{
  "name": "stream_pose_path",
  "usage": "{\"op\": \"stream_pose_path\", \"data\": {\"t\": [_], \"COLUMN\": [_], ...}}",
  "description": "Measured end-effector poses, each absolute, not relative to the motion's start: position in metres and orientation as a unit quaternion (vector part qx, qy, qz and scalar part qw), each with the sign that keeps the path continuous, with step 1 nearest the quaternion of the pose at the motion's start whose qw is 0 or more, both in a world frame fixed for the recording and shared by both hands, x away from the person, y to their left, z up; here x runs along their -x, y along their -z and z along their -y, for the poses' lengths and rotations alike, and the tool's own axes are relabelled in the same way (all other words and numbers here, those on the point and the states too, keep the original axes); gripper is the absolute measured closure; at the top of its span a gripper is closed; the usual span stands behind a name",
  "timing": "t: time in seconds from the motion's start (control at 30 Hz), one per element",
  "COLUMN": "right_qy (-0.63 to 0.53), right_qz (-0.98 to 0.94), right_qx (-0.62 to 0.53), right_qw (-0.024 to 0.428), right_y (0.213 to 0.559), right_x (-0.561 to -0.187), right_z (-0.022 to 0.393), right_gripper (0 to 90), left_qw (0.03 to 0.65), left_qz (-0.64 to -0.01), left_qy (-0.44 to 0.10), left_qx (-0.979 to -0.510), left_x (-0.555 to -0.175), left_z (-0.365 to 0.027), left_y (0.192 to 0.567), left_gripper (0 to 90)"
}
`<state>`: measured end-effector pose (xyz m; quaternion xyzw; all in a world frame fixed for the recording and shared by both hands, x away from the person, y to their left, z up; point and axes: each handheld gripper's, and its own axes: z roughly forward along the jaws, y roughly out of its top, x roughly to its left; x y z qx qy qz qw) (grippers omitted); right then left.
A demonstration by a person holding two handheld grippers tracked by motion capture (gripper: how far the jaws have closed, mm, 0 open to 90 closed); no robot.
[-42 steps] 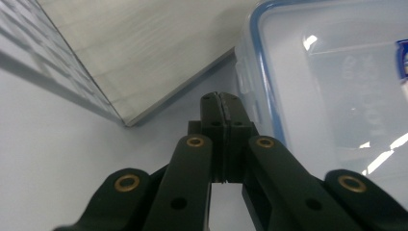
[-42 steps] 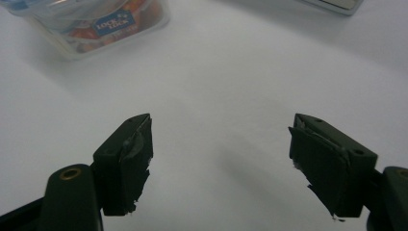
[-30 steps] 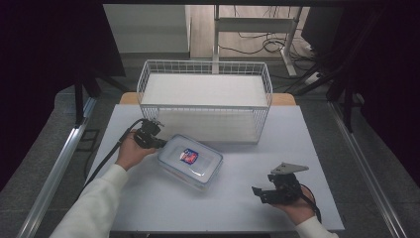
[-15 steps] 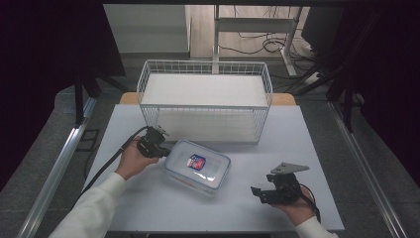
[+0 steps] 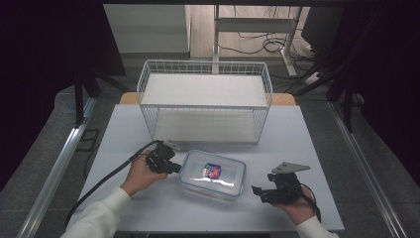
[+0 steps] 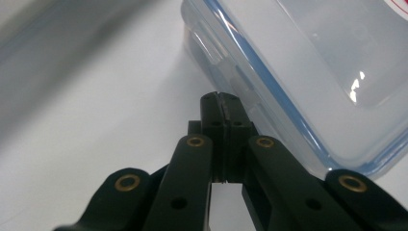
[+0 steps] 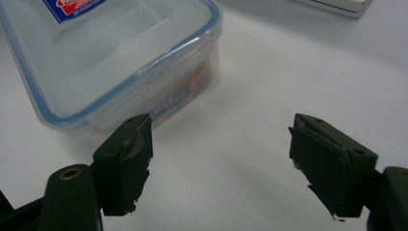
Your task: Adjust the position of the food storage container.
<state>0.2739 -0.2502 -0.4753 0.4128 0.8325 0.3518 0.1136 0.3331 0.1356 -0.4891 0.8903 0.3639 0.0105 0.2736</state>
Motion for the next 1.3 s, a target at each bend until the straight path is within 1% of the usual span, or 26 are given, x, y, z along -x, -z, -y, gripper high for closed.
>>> {"op": "stream_pose_path", "data": {"t": [0.13, 0.6, 0.83, 0.9, 0.97, 1.03, 1.07, 1.1, 1.13, 1.2, 1.23, 1.27, 1.3], "right_qy": [-0.353, -0.353, -0.364, -0.367, -0.368, -0.367, -0.366, -0.365, -0.366, -0.366, -0.368, -0.37, -0.37], "right_qz": [-0.831, -0.827, -0.819, -0.818, -0.818, -0.819, -0.82, -0.82, -0.82, -0.822, -0.822, -0.824, -0.824], "right_qx": [-0.414, -0.42, -0.423, -0.421, -0.419, -0.418, -0.418, -0.419, -0.418, -0.416, -0.413, -0.409, -0.409], "right_qw": [0.117, 0.124, 0.134, 0.138, 0.14, 0.141, 0.14, 0.138, 0.137, 0.135, 0.135, 0.131, 0.131], "right_y": [0.475, 0.475, 0.466, 0.462, 0.462, 0.463, 0.463, 0.464, 0.464, 0.463, 0.463, 0.462, 0.462], "right_x": [-0.275, -0.276, -0.274, -0.27, -0.268, -0.266, -0.265, -0.265, -0.265, -0.265, -0.265, -0.265, -0.265], "right_z": [0.252, 0.256, 0.263, 0.266, 0.267, 0.269, 0.27, 0.271, 0.272, 0.273, 0.273, 0.274, 0.274], "right_gripper": [23.5, 23.6, 24.3, 25.6, 25.8, 26.6, 27.0, 27.8, 29.4, 31.7, 34.1, 39.4, 39.4], "left_qw": [0.286, 0.306, 0.319, 0.337, 0.345, 0.353, 0.359, 0.361, 0.364, 0.368, 0.368, 0.368, 0.368], "left_qz": [-0.354, -0.354, -0.353, -0.353, -0.356, -0.361, -0.366, -0.367, -0.371, -0.385, -0.389, -0.391, -0.391], "left_qy": [0.008, 0.028, 0.011, -0.008, -0.012, -0.022, -0.03, -0.036, -0.044, -0.062, -0.07, -0.073, -0.073], "left_qx": [-0.89, -0.883, -0.88, -0.872, -0.869, -0.863, -0.858, -0.856, -0.854, -0.844, -0.841, -0.841, -0.841], "left_x": [-0.329, -0.319, -0.317, -0.313, -0.311, -0.306, -0.302, -0.299, -0.295, -0.284, -0.278, -0.276, -0.276], "left_z": [-0.129, -0.121, -0.123, -0.127, -0.13, -0.134, -0.139, -0.141, -0.143, -0.149, -0.15, -0.151, -0.151], "left_y": [0.492, 0.494, 0.493, 0.487, 0.485, 0.482, 0.481, 0.48, 0.479, 0.478, 0.478, 0.478, 0.478], "left_gripper": [90.0, 90.0, 90.0, 90.0, 89.3, 84.0, 84.0, 78.6, 66.9, 53.7, 48.9, 43.9, 40.7]}}
